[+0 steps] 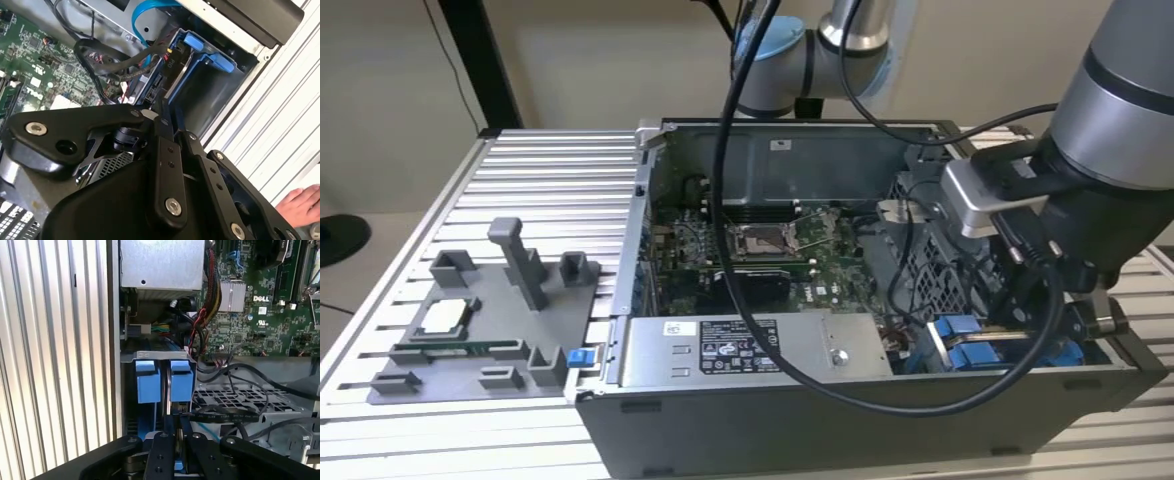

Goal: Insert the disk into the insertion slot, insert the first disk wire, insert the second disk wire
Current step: 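Insert the second disk wire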

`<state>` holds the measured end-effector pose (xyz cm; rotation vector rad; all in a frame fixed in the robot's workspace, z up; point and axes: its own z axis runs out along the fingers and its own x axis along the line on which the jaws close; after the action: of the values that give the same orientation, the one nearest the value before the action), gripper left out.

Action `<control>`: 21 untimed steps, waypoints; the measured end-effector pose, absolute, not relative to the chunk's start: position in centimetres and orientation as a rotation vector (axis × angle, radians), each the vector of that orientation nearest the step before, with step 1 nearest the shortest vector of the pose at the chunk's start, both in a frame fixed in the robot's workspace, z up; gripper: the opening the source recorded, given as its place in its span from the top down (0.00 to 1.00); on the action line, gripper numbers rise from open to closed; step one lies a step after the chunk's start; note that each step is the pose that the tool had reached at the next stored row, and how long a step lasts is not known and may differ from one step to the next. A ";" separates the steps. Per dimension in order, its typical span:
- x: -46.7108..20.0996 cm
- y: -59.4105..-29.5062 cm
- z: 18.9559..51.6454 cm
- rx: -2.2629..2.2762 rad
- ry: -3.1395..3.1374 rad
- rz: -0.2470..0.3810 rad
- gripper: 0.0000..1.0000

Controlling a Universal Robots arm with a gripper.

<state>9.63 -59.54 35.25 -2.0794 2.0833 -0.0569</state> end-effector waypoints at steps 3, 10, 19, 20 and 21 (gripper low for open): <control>9.8 -59.5 35.0 -2.090 2.068 -0.059 1.00; 10.8 -59.2 34.7 -2.101 2.054 -0.060 1.00; 11.8 -58.2 34.6 -2.101 2.054 -0.060 1.00; 11.8 -58.2 34.6 -2.101 2.054 -0.060 1.00; 11.9 -58.2 34.6 -2.100 2.055 -0.060 1.00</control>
<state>11.86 -58.17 34.55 -2.1002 2.0547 -0.0602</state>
